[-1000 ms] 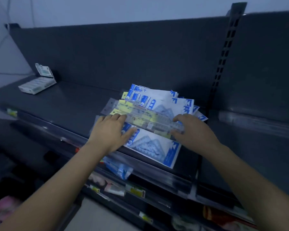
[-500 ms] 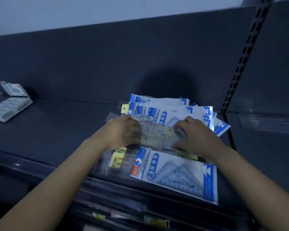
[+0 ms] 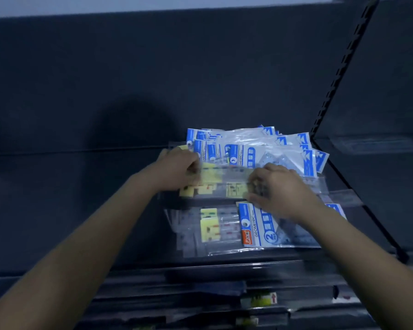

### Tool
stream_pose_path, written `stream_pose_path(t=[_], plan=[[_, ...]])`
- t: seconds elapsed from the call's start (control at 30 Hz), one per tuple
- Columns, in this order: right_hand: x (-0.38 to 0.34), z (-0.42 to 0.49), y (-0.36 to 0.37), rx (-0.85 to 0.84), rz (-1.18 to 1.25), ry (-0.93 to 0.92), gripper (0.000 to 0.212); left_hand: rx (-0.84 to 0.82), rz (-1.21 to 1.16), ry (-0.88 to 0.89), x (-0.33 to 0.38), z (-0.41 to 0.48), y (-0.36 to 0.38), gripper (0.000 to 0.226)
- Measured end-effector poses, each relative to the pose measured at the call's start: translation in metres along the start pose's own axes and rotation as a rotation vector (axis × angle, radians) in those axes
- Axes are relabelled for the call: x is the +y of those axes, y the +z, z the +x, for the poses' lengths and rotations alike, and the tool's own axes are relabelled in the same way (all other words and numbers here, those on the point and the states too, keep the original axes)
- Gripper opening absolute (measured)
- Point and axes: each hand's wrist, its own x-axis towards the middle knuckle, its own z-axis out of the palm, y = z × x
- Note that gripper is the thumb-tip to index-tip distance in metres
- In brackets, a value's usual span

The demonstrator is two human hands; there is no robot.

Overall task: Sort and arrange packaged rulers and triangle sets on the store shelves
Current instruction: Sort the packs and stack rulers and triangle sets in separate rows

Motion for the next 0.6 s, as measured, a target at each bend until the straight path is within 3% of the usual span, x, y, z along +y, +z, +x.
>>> stream_pose_path(t=[0.17, 0.47, 0.6], plan=[[-0.005, 0.012, -0.002, -0.025, 0.018, 0.044, 0.047, -0.011, -0.183, -0.015, -0.016, -0.004, -0.014, 0.002], [-0.001, 0.029, -0.006, -0.109, 0.087, 0.011, 0.023, 0.127, -0.352, -0.043, -0.014, -0.03, -0.029, 0.017], [0.013, 0.02, -0.025, -0.096, 0.567, 0.046, 0.018, 0.194, -0.457, -0.03, 0.0, -0.029, -0.039, 0.012]])
